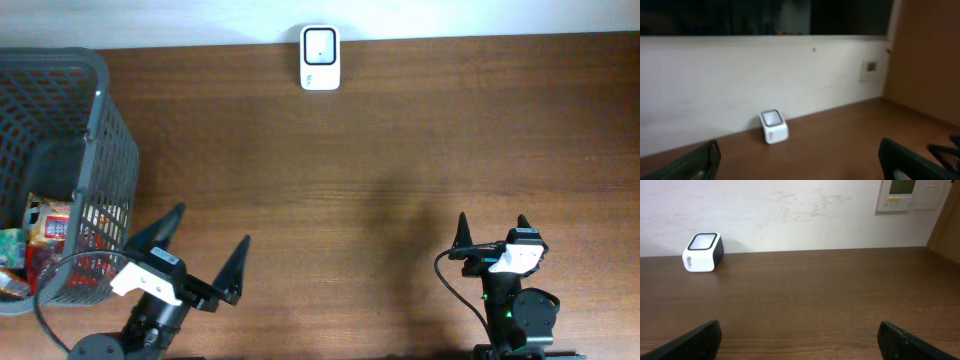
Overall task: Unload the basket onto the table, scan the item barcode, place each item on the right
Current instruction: 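Move the left gripper into the grey basket toward the red candy bag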
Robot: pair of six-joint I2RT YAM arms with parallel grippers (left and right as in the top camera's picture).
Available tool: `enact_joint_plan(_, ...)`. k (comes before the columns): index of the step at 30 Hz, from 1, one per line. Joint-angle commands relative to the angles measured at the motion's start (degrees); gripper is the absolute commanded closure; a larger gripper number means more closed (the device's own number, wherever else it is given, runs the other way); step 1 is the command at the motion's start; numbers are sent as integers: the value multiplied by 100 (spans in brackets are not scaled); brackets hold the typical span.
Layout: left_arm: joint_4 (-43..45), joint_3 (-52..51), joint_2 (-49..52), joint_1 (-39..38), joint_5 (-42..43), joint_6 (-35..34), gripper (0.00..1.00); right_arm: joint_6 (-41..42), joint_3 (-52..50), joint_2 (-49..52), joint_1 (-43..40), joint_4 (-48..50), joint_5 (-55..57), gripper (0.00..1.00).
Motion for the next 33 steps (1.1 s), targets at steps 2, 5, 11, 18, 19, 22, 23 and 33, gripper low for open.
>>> enact_joint_plan(2,-525,1311,966,-22,-879,667,1,33,-52,-50,-17,-9,48,2)
enact_joint_plan(5,-1910,2579,2162,-22,-1047,782,1,33,-52,-50,-17,-9,48,1)
enact_joint_plan(11,-3571,4498,4098,-22,-708,1060,1,33,-52,-50,-17,-9,48,1)
enact_joint_plan(18,-3936,6013,5237,1010,-2286,-503,1,33,-52,-50,-17,-9,48,1)
enact_joint_plan(19,-3980,6170,5329,1309,-2288,-538,1,33,-52,-50,-17,-9,48,1)
enact_joint_plan(22,-3965,6358,5482,2306,-2293,-828,1,33,-52,-50,-17,-9,48,1)
enact_joint_plan(23,-3917,6358,5523,2752,-2293,-999,1,33,-52,-50,-17,-9,48,1)
enact_joint_plan(33,-4651,6352,6022,4415,-2090,-2476,1,33,-52,-50,-17,-9,48,2)
